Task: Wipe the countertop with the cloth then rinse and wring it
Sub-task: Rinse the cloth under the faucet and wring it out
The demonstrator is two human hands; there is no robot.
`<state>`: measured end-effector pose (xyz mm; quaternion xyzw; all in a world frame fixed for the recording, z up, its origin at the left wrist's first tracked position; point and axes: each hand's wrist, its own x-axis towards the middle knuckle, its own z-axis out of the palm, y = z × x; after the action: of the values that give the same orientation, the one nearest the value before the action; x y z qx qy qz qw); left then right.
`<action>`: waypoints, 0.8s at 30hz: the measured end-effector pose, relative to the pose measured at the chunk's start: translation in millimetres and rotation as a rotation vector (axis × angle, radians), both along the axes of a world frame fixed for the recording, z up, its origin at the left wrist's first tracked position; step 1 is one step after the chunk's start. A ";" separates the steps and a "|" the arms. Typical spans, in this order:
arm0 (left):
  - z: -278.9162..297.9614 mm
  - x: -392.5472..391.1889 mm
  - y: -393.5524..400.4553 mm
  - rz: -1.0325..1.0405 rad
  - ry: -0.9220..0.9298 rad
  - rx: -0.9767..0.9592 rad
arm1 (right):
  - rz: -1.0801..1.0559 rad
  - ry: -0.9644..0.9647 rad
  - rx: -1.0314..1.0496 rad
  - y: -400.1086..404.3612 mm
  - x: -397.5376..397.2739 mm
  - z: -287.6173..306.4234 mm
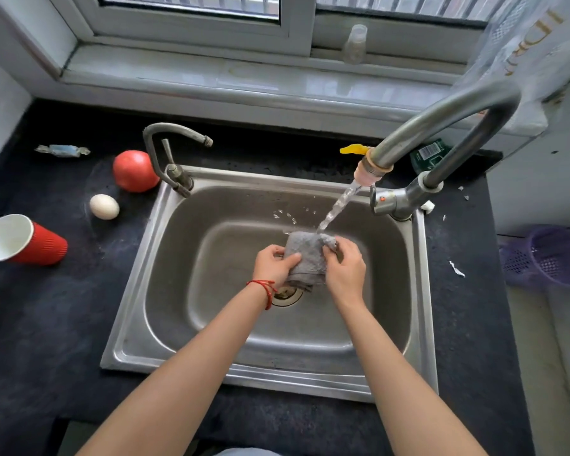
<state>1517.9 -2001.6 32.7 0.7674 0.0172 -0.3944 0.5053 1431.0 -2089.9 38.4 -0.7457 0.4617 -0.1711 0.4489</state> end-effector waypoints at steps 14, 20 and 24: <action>-8.6 -7.8 -7.5 0.244 0.828 -0.135 | -0.164 -0.305 0.988 12.6 23.5 11.4; -13.9 -18.9 -23.3 0.258 0.768 -0.270 | 0.013 0.248 0.120 24.0 23.8 4.3; -7.3 -23.5 -22.9 0.246 0.622 -0.137 | -0.020 0.396 0.025 6.9 15.5 -9.6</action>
<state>1494.4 -2024.6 25.4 0.5669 0.2365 -0.5456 0.5701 1446.5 -2083.0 28.8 -0.7544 0.5505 -0.0198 0.3568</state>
